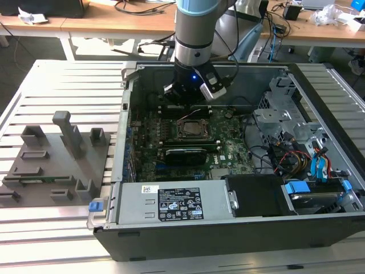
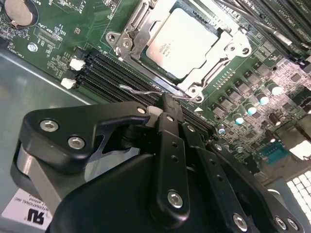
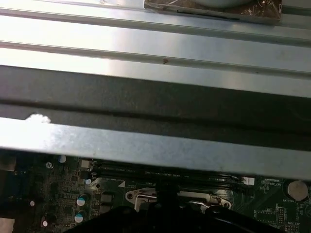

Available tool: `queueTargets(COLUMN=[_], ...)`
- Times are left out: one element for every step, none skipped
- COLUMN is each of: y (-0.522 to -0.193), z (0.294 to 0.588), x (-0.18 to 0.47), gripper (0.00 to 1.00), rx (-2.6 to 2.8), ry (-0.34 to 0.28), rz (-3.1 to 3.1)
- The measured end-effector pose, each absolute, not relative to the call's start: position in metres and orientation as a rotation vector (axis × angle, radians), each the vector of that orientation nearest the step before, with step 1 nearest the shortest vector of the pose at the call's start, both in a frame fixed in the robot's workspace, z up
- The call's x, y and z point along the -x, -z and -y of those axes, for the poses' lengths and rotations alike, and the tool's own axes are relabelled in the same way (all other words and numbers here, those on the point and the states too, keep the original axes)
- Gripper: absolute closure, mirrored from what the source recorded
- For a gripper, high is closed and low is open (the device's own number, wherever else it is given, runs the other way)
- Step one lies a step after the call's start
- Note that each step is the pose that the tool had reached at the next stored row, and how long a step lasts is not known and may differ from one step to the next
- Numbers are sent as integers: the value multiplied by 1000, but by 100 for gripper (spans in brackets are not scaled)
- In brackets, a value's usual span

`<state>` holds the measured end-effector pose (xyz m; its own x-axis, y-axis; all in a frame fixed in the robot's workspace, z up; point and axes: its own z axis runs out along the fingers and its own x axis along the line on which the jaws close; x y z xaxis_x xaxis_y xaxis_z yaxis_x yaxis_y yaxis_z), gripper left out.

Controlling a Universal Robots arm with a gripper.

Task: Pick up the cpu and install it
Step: 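Install the first cpu locking lever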

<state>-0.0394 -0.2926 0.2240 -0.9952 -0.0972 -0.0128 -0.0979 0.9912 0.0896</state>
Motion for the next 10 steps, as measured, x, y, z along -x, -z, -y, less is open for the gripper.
queueTargets(y=[-223, -222, -221, -220, -220, -219, -217, -216, -216, -215], z=[292, 292, 291, 291, 291, 291, 291, 291, 291, 291], x=[39, 39, 39, 39, 39, 38, 37, 36, 35, 34], gripper=[89, 89, 89, 89, 89, 89, 89, 89, 89, 89], rx=[153, 153, 154, 155, 155, 156, 156, 156, 156, 156], ry=[-141, -141, -141, -141, -141, -139, -134, -130, -127, -124], rz=[-3126, -3126, -3126, -3126, -3126, -3126, -3127, -3127, -3127, -3128])
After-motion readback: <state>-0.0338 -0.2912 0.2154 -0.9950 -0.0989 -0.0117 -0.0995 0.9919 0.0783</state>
